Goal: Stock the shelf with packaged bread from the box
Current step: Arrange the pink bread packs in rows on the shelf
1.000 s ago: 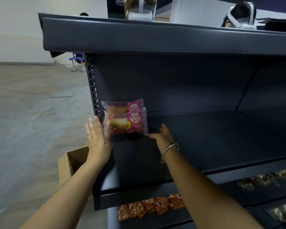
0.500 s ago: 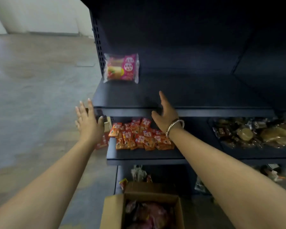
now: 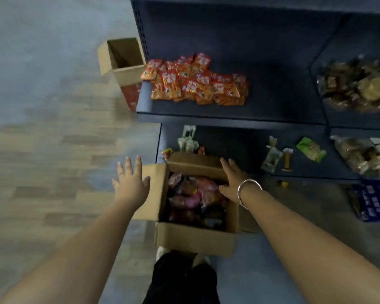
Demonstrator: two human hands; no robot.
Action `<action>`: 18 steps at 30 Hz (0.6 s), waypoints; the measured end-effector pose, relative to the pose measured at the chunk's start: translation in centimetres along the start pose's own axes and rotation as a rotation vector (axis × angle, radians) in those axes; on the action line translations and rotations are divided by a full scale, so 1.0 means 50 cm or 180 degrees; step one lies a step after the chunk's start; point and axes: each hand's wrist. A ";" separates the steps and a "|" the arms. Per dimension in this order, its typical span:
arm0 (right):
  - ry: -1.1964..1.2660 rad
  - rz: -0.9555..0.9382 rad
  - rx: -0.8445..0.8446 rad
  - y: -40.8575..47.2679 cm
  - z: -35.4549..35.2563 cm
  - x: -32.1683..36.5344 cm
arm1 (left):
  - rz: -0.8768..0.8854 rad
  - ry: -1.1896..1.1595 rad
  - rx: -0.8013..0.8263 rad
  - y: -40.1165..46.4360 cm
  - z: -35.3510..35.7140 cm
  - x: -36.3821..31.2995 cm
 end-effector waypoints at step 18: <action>0.0350 0.0766 0.1065 0.409 0.561 -0.011 | 0.0358 -0.0473 0.0969 0.137 0.540 0.176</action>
Point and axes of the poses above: each hand's wrist, its own y-axis towards the middle knuckle, its own z-axis out of the palm, x = y × z, and after that the axes turned 15 degrees about z, right-handed
